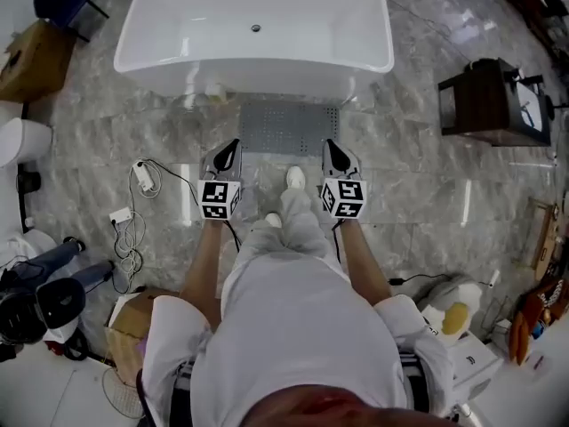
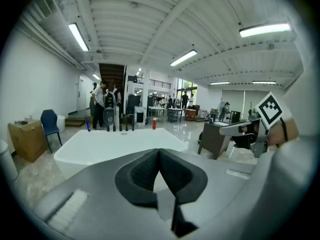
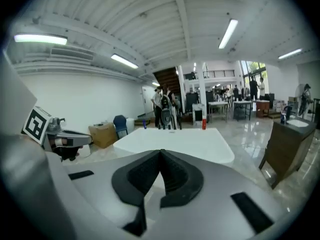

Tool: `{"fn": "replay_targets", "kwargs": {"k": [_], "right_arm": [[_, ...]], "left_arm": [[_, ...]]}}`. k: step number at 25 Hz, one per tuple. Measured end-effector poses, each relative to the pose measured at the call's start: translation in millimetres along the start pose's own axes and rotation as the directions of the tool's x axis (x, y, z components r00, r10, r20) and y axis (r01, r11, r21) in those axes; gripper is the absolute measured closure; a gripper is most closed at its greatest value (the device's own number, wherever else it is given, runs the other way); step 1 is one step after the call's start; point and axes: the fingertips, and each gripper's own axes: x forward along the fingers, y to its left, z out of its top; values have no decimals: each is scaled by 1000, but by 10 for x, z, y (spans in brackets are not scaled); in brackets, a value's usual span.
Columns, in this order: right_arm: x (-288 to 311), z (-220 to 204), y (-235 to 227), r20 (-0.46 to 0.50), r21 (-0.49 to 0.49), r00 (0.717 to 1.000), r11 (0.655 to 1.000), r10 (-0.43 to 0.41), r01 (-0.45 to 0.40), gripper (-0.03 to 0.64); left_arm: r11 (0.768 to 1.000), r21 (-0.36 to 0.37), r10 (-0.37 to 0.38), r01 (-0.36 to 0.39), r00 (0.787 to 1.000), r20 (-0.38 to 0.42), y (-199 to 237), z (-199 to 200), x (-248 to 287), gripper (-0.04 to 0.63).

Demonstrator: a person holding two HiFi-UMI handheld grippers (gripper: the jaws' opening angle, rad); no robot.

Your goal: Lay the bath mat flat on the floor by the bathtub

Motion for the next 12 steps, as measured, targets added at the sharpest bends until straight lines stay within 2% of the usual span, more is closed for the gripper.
{"fn": "replay_targets", "kwargs": {"k": [5,8,12], "right_arm": [[-445,980,71,207,-57,977,998,44,-33,617],[-732,1435,130,313,-99,945,993,95,-67,617],[-965,1938,96,411,-132,902,988,133,-85,617]], "left_arm": [[997,79,8,-20,987,161,-209,866,-428,599],[991,120,25,-58,965,260,-419,1357,-615,600],[989,114,49,-97,930,365,-604,1920,-641,600]]}}
